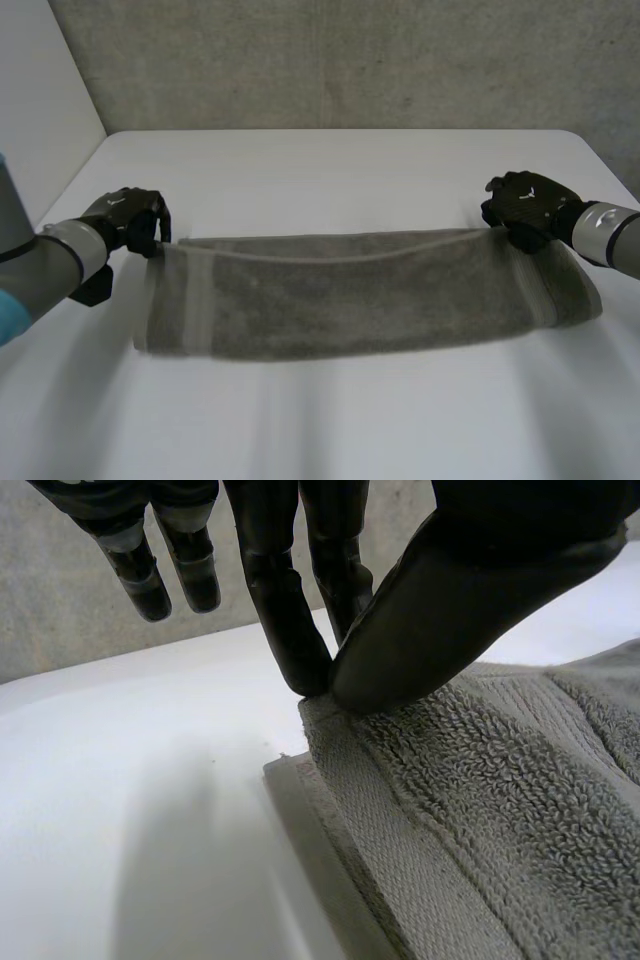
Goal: Fold the towel.
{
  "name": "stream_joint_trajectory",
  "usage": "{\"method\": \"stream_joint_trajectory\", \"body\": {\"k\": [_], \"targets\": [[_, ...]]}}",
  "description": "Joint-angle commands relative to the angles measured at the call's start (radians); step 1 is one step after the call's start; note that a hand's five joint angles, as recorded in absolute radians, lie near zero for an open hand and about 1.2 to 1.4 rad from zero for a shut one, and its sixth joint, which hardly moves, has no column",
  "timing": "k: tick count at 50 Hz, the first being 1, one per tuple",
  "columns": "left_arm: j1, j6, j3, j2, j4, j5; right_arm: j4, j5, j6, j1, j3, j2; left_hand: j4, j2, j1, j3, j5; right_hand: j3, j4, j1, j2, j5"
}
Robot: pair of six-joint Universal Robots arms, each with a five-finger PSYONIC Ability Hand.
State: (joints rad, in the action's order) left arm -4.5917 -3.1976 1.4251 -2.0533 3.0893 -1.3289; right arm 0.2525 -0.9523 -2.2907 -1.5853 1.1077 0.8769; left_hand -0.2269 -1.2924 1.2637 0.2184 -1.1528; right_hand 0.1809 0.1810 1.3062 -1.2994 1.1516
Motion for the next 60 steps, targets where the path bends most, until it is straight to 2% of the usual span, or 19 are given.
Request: {"method": "stream_joint_trajectory", "body": {"k": [1, 9, 16, 27, 28, 29, 30, 31, 34, 40, 42, 47, 51, 55, 59, 60], "targets": [[0.030, -0.001, -0.091, -0.088, 0.002, -0.055, -0.139, -0.019, -0.050, -0.005, -0.054, -0.070, 0.052, -0.104, 0.133, -0.044, -0.069, -0.006, -0.006, 0.090, -0.097, 0.070], [0.046, 0.001, -0.149, -0.131, 0.028, -0.059, -0.194, -0.042, -0.079, -0.013, -0.140, -0.173, 0.052, -0.104, 0.133, -0.044, -0.069, -0.006, -0.006, 0.090, -0.097, 0.070], [0.060, -0.001, -0.187, -0.171, 0.104, -0.104, -0.199, -0.051, -0.081, -0.024, -0.236, -0.268, 0.052, -0.104, 0.133, -0.044, -0.069, -0.006, -0.006, 0.090, -0.097, 0.070], [0.077, 0.001, -0.232, -0.226, 0.111, -0.105, -0.260, -0.082, -0.082, -0.045, -0.315, -0.348, 0.052, -0.096, 0.124, -0.044, -0.061, -0.006, -0.006, 0.090, -0.097, 0.070], [0.082, 0.001, -0.238, -0.229, 0.111, -0.105, -0.274, -0.092, -0.082, -0.047, -0.313, -0.349, 0.052, 0.146, -0.117, -0.044, 0.181, -0.006, -0.006, 0.090, -0.097, 0.070], [0.082, 0.001, -0.238, -0.229, 0.111, -0.105, -0.274, -0.092, -0.082, -0.047, -0.313, -0.349, 0.052, 0.148, -0.119, -0.044, 0.183, -0.006, -0.006, 0.090, -0.097, 0.070], [0.086, 0.001, -0.242, -0.231, 0.111, -0.107, -0.285, -0.108, -0.082, -0.047, -0.313, -0.348, 0.052, 0.619, -0.590, -0.044, 0.654, -0.006, -0.006, -0.371, 0.364, -0.391], [0.088, 0.001, -0.242, -0.229, 0.111, -0.107, -0.292, -0.117, -0.085, -0.047, -0.305, -0.342, 0.052, 1.106, -1.078, -0.044, 1.141, -0.006, -0.006, -1.056, 1.049, -1.076], [0.089, 0.001, -0.242, -0.226, 0.111, -0.115, -0.294, -0.128, -0.090, -0.047, -0.302, -0.332, 0.052, 1.108, -1.080, -0.044, 1.143, -0.006, -0.006, -1.132, 1.125, -1.152], [0.103, 0.001, -0.226, -0.153, 0.109, -0.153, -0.294, -0.125, -0.170, -0.042, -0.213, -0.205, 0.052, 1.117, -1.088, -0.044, 1.152, -0.006, -0.006, -1.132, 1.125, -1.152], [0.102, 0.001, -0.212, -0.126, 0.108, -0.154, -0.303, -0.118, -0.210, -0.038, -0.131, -0.101, 0.052, 1.117, -1.088, -0.044, 1.152, -0.006, -0.006, -1.132, 1.125, -1.152], [0.112, 0.001, -0.103, 0.008, 0.104, -0.145, -0.297, -0.082, -0.242, -0.033, 0.013, 0.040, 0.052, 1.114, -1.085, -0.044, 1.149, -0.006, -0.006, -1.132, 1.125, -1.152], [0.129, 0.004, -0.024, 0.086, 0.104, -0.138, -0.283, -0.042, -0.248, -0.015, 0.112, 0.117, 0.052, 1.111, -1.082, -0.044, 1.146, -0.006, -0.006, -1.132, 1.125, -1.152], [0.155, 0.004, 0.107, 0.194, 0.114, -0.132, -0.204, 0.006, -0.230, 0.072, 0.245, 0.210, 0.052, 1.108, -1.080, -0.044, 1.143, -0.006, -0.006, -1.132, 1.125, -1.152], [0.169, 0.004, 0.182, 0.248, 0.120, -0.124, -0.177, 0.027, -0.205, 0.116, 0.311, 0.234, 0.052, 1.108, -1.080, -0.044, 1.143, -0.006, -0.006, -1.132, 1.125, -1.152], [0.174, 0.004, 0.213, 0.266, 0.124, -0.116, -0.177, 0.046, -0.170, 0.137, 0.339, 0.234, 0.052, 1.108, -1.080, -0.044, 1.143, -0.006, -0.006, -1.069, 1.062, -1.089]]}}
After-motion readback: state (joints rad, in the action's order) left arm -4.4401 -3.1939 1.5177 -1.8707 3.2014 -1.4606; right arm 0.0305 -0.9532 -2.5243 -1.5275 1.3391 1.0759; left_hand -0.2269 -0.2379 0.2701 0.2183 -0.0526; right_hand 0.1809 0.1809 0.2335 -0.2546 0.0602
